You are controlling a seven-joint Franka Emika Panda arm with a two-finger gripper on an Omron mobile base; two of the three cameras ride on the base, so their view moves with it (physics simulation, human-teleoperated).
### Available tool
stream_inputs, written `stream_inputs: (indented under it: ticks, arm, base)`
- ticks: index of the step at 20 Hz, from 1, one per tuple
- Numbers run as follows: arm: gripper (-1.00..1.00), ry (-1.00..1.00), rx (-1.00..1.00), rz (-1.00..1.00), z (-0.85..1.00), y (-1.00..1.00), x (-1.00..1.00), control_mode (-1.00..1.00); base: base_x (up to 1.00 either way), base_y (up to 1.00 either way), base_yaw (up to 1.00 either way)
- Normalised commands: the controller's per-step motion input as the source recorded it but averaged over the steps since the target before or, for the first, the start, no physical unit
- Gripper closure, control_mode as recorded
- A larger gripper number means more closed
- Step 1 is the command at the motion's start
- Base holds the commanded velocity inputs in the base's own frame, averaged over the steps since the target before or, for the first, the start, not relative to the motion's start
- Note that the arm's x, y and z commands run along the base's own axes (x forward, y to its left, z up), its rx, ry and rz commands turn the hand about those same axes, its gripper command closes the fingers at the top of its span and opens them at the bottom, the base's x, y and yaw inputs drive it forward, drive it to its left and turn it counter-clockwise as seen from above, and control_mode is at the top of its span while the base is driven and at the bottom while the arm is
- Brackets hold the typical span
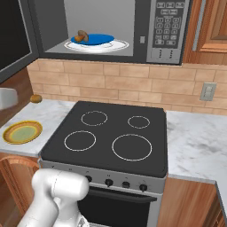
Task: Pick the mushroom from the counter and place it in the microwave. Then turn on the microwave.
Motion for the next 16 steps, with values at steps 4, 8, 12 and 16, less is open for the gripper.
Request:
stream_inputs:
  ticks: [4, 8, 12, 16]
  arm:
    - [1.0, 0.0, -0.03, -0.15, 0.0, 0.44, -0.88, -1.0]
    - [1.0, 0.0, -0.02, -0.12, 0.0, 0.3, -0.93, -1.0]
    - [1.0, -0.01, -0.03, -0.08, 0.0, 0.47, -0.59, -1.0]
    - [1.0, -0.15, -0.03, -0.01, 0.0, 0.63, -0.04, -1.0]
  base:
    - [0.0, 0.0, 0.0]
    - [0.0, 0.0, 0.0]
    - [0.0, 0.0, 0.0]
    - [0.0, 0.0, 0.0]
